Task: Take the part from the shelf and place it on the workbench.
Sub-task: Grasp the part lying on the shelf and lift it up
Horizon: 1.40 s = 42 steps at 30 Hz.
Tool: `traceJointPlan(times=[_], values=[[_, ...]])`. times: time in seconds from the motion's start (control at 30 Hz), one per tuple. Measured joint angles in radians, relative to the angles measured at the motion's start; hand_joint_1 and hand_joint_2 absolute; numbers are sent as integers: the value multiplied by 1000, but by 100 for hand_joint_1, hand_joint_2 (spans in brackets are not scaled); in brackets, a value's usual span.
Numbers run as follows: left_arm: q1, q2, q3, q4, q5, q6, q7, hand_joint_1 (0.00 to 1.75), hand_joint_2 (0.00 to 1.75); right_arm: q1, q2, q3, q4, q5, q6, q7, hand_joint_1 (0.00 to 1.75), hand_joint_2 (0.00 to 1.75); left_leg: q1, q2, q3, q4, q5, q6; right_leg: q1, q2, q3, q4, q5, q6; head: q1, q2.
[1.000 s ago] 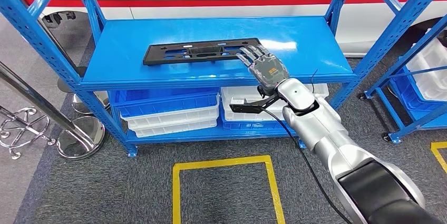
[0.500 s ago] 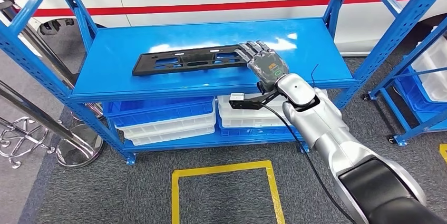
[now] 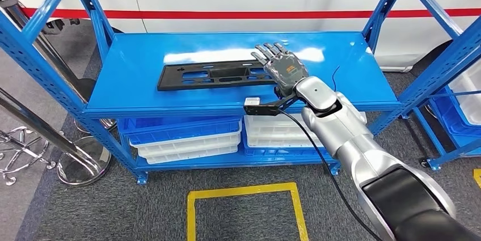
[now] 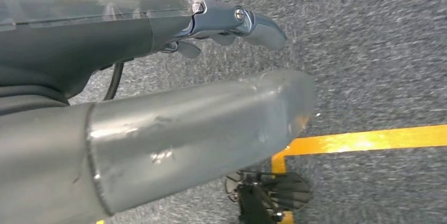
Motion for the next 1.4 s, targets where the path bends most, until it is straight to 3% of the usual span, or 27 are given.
traceJointPlan(times=[0.03,0.07,0.13,0.2,0.3,0.37,0.47,0.5,0.53,0.57,0.63,0.7,0.8,0.87,0.97,1.0,1.03,1.07,1.13,1.17,1.23,1.4], values=[[1,0,0,0,-2,0,0,0,0,0,0,0,3,-8,10,-8,0,175,-3,-2,9,0,-7,1,2,0,-20,7,15,-4,0,0],[3,0,1,0,-4,-1,0,0,0,-1,0,0,5,-16,18,-16,0,175,-6,-3,21,0,-15,1,5,0,-21,-26,53,-10,0,0],[5,-2,1,0,-7,-1,0,0,0,-7,0,1,7,-25,27,-25,0,175,-10,-4,43,-1,-30,-1,17,-1,15,-158,148,-30,0,0],[3,-4,2,1,-8,-1,-1,0,0,-18,1,2,8,-27,31,-29,0,175,-13,-6,53,-3,-42,-9,27,-1,46,-252,176,-45,1,0],[2,-4,4,1,-9,-1,-2,0,0,-27,4,4,10,-29,42,-34,0,175,-16,-6,62,5,-48,-27,24,1,68,-279,172,-54,3,0],[2,-3,6,1,-9,-2,-3,0,0,-38,7,5,12,-35,67,-35,0,175,-15,-3,51,48,-69,-36,18,0,88,-286,171,-60,3,0],[0,-2,11,1,-10,-2,-3,0,0,-66,16,12,30,-54,148,-34,0,175,-7,0,-50,215,-142,-50,16,1,101,-288,160,-67,2,0],[1,-2,14,1,-9,-2,-3,0,0,-75,18,16,43,-59,180,-32,0,175,-4,0,-85,259,-154,-54,16,1,105,-288,156,-67,2,0],[3,-2,19,1,-9,-2,-3,0,0,-83,20,20,58,-64,210,-29,0,175,-2,1,-106,270,-144,-58,15,1,110,-287,150,-65,2,0],[5,-1,22,1,-9,-2,-4,0,0,-93,21,24,73,-69,235,-26,0,175,0,1,-110,244,-112,-61,14,2,117,-286,144,-63,2,0],[9,0,27,1,-10,-2,-4,0,0,-115,24,31,101,-80,265,-22,0,175,4,2,-77,120,-16,-65,12,2,133,-282,129,-55,2,0],[10,1,34,1,-11,-3,-5,0,0,-143,29,38,132,-93,300,-19,0,175,1,3,-51,27,24,-58,13,2,137,-276,118,-45,2,0],[12,1,45,1,-10,-5,-3,0,0,-167,32,48,168,-101,355,-15,0,175,-1,4,-44,11,29,-32,16,2,135,-273,105,-30,2,0],[13,2,49,1,-10,-6,-3,0,0,-182,33,53,184,-102,365,-14,0,175,1,4,-38,7,28,-21,13,1,123,-242,85,-20,2,0],[9,3,52,1,-9,-5,-1,0,0,-203,34,60,207,-105,385,-14,0,175,1,4,-29,5,20,-8,9,0,29,-74,20,-12,2,0],[8,3,54,1,-8,-3,1,0,0,-205,35,64,216,-108,406,-13,0,175,1,3,-25,5,16,-6,8,0,-6,-23,12,-11,3,0],[8,3,56,1,-6,0,4,0,0,-207,35,68,226,-112,434,-12,0,175,1,2,-20,6,11,-5,7,0,-28,-2,23,-11,3,0],[10,3,60,1,-3,4,6,0,0,-212,36,72,235,-117,467,-11,0,175,1,0,-13,7,5,-6,6,0,-32,-19,53,-12,3,0],[15,3,69,1,3,11,8,0,0,-237,37,81,248,-132,532,-16,0,175,1,-2,-1,10,-8,-10,7,-1,4,-136,137,-19,3,0],[16,3,73,1,5,14,6,0,0,-256,38,85,253,-141,562,-23,0,175,-2,-2,2,13,-14,-14,10,-1,25,-194,166,-23,3,0],[16,4,81,1,6,21,4,0,0,-289,39,94,262,-159,614,-41,0,175,-5,-1,1,15,-21,-20,15,0,47,-254,179,-26,3,0],[17,4,101,1,3,34,2,0,0,-325,42,143,271,-198,669,-44,0,175,-4,1,8,4,-22,-17,17,8,51,-266,174,-30,2,0]])
